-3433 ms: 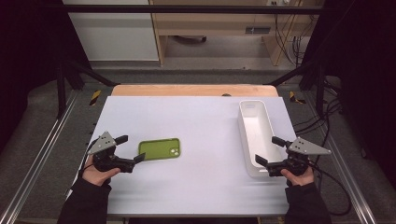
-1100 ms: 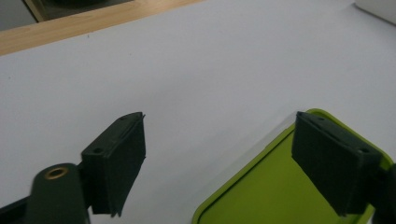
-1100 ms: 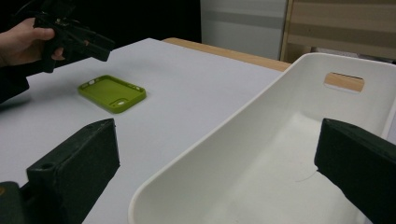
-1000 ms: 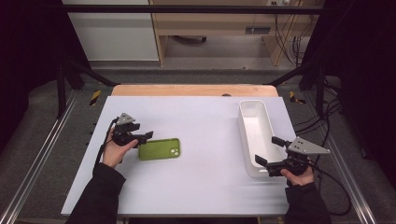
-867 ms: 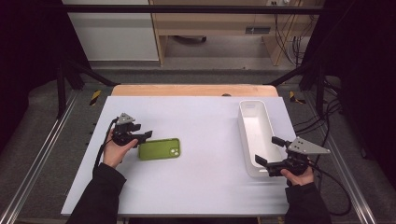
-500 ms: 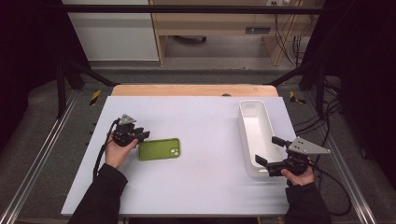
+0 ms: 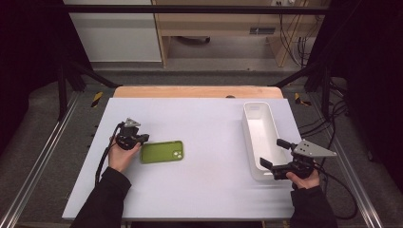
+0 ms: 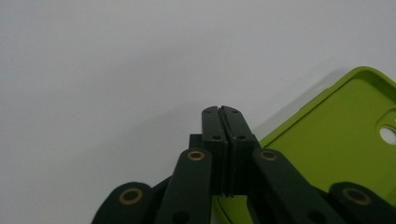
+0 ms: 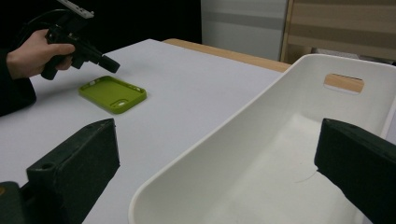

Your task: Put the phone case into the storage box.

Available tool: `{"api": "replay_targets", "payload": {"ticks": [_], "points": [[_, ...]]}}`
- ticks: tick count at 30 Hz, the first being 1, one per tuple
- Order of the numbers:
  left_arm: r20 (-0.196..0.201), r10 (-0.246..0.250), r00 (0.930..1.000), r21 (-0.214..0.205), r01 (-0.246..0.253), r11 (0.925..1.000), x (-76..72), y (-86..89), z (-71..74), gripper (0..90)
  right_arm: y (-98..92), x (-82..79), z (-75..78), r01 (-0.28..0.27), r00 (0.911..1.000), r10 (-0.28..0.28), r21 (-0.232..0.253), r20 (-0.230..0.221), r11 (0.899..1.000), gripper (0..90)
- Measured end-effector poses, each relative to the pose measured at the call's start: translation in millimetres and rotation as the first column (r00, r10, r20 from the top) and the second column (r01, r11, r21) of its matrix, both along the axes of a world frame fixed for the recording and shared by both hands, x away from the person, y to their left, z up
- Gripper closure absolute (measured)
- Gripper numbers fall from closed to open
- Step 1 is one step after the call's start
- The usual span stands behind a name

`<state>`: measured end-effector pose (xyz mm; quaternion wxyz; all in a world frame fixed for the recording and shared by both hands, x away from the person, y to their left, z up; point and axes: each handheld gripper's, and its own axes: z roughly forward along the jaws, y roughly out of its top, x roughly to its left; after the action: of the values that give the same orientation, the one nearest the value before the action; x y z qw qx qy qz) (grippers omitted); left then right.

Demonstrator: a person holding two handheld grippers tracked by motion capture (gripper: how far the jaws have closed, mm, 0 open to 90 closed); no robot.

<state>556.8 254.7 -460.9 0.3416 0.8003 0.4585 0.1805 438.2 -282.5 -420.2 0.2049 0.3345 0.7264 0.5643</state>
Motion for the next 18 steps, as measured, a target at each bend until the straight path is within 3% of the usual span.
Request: {"api": "replay_targets", "payload": {"ticks": [18], "points": [[-0.036, -0.021, 0.9991, 0.027, 0.022, 0.9994, 1.8, -0.9, -5.3, 90.0, -0.6, -0.5, 0.6, 0.000, 1.0000, 0.000, 0.001, -0.001, 1.000, 0.6]]}}
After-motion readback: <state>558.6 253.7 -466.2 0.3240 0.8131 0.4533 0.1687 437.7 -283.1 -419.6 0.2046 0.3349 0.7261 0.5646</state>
